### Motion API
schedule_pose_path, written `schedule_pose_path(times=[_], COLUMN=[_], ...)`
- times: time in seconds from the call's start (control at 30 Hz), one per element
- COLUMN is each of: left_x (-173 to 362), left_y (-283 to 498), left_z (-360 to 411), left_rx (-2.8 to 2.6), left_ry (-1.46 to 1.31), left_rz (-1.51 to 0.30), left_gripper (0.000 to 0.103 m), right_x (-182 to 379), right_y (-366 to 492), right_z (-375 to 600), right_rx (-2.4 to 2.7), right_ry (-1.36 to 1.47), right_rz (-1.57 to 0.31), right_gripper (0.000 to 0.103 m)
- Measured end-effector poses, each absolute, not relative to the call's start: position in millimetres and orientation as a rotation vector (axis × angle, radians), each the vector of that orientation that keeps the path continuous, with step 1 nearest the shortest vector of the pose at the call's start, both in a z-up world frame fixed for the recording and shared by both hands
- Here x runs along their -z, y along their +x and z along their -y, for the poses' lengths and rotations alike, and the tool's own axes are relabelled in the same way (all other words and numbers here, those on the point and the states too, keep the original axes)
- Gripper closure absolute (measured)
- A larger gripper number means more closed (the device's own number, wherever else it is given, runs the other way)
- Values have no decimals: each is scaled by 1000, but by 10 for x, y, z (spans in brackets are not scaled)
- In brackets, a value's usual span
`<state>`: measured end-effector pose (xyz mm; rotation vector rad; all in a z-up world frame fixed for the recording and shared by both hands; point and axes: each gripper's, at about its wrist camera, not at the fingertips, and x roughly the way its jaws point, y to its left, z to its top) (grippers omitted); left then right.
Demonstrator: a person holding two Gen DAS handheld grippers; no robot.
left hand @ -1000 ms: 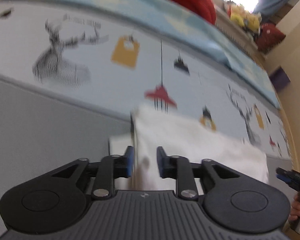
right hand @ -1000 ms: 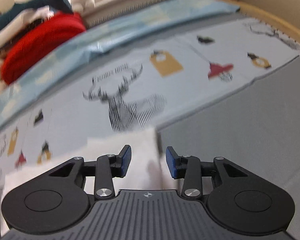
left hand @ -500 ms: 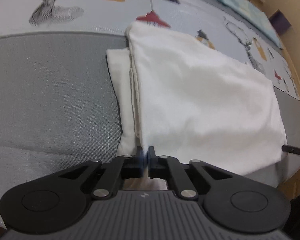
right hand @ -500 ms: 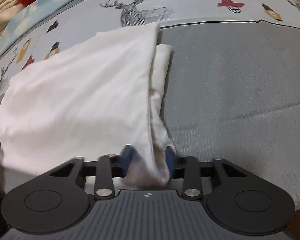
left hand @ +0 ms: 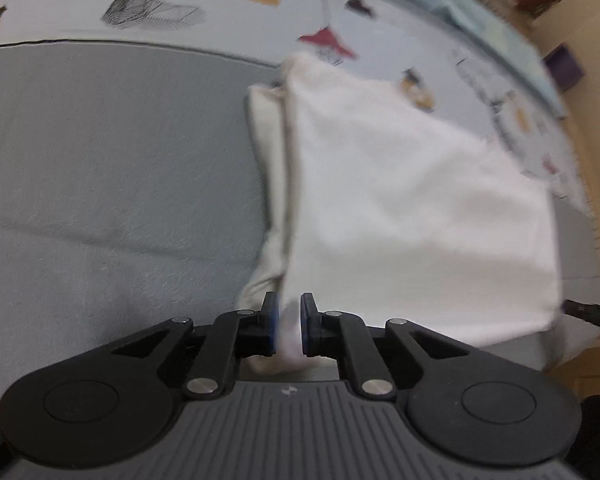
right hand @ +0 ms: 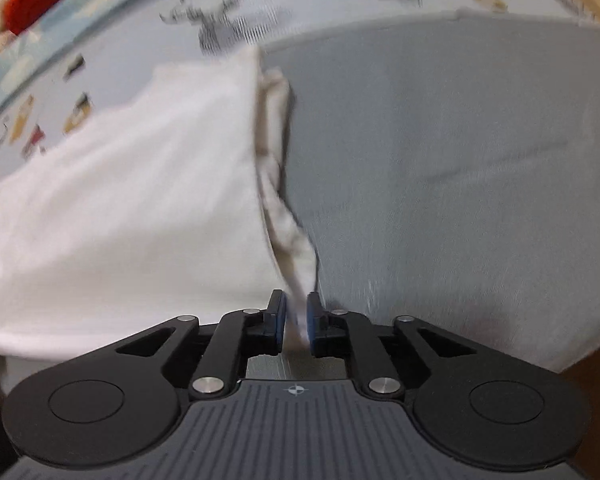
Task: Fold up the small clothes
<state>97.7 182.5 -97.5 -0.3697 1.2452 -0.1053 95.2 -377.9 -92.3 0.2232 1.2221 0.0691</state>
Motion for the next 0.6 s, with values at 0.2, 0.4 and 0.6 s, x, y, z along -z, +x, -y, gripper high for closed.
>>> schedule_pose_path(times=[0.2,0.4,0.6], left_x=[1302,1065,1030], left_y=[1067,1114,1210], left_z=[-1670,-1974,-2032], left_rx=[82,43,30], left_ry=[-235,-389,-406], left_rz=[-1428,-1277,-1259], left_gripper=[90,60,53], right_x=[1069,1008,241], right_y=[1040,1051,980], right_z=[3697,3613,3870], right_rx=[-102,-5,46], right_ry=[144,-74,62], right_rz=[-1302,-1259,-940], right_gripper=[88,63,61])
